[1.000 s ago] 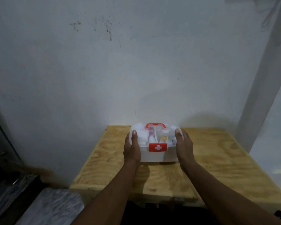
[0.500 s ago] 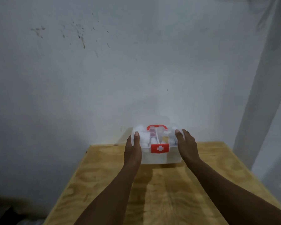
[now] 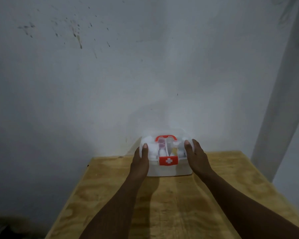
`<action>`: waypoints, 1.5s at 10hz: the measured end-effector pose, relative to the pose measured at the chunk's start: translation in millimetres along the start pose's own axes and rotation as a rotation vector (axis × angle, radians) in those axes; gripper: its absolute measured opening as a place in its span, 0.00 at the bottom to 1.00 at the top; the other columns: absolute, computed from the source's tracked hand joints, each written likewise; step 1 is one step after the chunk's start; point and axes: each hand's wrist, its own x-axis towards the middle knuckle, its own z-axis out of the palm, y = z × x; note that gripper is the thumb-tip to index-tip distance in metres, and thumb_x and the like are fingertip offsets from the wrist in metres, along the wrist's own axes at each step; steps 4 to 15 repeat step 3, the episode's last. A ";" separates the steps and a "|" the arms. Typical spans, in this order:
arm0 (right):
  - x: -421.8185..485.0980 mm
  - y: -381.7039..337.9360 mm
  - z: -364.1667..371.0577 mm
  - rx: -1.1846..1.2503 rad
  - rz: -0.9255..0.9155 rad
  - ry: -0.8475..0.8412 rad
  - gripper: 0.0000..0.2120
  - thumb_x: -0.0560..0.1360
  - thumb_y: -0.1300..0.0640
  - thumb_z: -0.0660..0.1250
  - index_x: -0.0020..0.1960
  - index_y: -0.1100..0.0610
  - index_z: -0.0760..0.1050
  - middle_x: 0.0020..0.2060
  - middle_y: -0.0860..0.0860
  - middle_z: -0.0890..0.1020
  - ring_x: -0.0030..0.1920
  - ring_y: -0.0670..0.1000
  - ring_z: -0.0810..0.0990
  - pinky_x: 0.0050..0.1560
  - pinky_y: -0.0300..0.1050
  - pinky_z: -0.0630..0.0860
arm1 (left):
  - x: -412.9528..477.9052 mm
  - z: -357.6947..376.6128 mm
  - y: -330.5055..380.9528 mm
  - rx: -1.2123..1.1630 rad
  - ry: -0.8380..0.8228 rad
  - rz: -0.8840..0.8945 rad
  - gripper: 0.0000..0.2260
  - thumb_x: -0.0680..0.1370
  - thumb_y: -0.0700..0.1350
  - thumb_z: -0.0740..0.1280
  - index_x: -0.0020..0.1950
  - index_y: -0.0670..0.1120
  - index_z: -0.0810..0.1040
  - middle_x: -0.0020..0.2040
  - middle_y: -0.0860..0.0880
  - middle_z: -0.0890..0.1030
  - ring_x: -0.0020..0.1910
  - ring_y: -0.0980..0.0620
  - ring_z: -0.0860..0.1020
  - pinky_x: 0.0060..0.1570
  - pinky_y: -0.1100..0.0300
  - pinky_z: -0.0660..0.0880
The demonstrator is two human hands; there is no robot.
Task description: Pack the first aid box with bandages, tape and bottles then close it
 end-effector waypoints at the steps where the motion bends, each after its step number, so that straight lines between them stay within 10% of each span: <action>1: 2.9 -0.1 -1.1 -0.017 0.000 -0.028 0.25 0.81 0.40 0.51 0.70 0.55 0.66 0.60 0.50 0.76 0.54 0.47 0.74 0.53 0.44 0.72 | 0.1 -5.0 4.8 0.067 -0.046 0.002 0.52 0.59 0.86 0.49 0.76 0.59 0.64 0.69 0.49 0.77 0.63 0.45 0.78 0.62 0.42 0.78; 3: 5.0 -12.4 -13.0 -0.194 0.094 -0.067 0.33 0.81 0.37 0.53 0.76 0.58 0.60 0.74 0.58 0.68 0.71 0.59 0.70 0.64 0.51 0.70 | -11.1 -10.9 31.0 0.312 0.075 -0.011 0.38 0.79 0.70 0.52 0.83 0.51 0.52 0.82 0.44 0.61 0.78 0.39 0.64 0.74 0.42 0.66; 15: 5.0 -12.4 -13.0 -0.194 0.094 -0.067 0.33 0.81 0.37 0.53 0.76 0.58 0.60 0.74 0.58 0.68 0.71 0.59 0.70 0.64 0.51 0.70 | -11.1 -10.9 31.0 0.312 0.075 -0.011 0.38 0.79 0.70 0.52 0.83 0.51 0.52 0.82 0.44 0.61 0.78 0.39 0.64 0.74 0.42 0.66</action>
